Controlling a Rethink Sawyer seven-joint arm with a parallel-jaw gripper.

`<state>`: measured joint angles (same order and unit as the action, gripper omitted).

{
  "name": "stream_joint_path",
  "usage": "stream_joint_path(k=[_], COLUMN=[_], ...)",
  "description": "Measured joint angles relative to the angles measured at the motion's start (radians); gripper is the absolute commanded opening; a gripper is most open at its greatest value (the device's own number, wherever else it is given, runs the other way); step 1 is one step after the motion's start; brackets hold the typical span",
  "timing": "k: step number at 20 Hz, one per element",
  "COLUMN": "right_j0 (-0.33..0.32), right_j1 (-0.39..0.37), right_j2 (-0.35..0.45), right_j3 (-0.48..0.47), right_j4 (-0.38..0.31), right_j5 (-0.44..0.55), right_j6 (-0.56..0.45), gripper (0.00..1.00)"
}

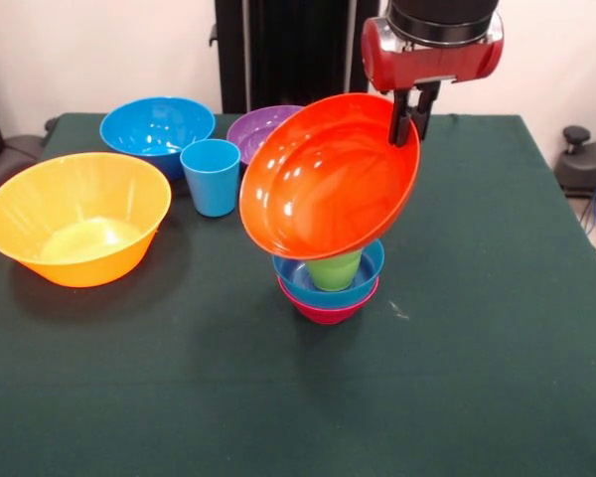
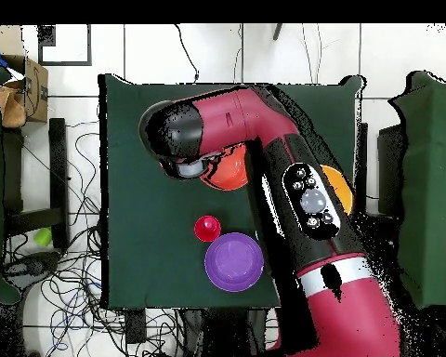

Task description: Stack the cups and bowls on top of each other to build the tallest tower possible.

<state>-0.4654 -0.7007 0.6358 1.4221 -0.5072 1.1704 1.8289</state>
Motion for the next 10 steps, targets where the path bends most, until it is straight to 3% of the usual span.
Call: stream_joint_path(k=[10], right_j0=[-0.048], right_j1=[-0.049], right_j2=[0.008], right_j3=[0.041], right_j4=[-0.002], right_j5=[0.0], right_j6=[0.0], gripper=[0.0])
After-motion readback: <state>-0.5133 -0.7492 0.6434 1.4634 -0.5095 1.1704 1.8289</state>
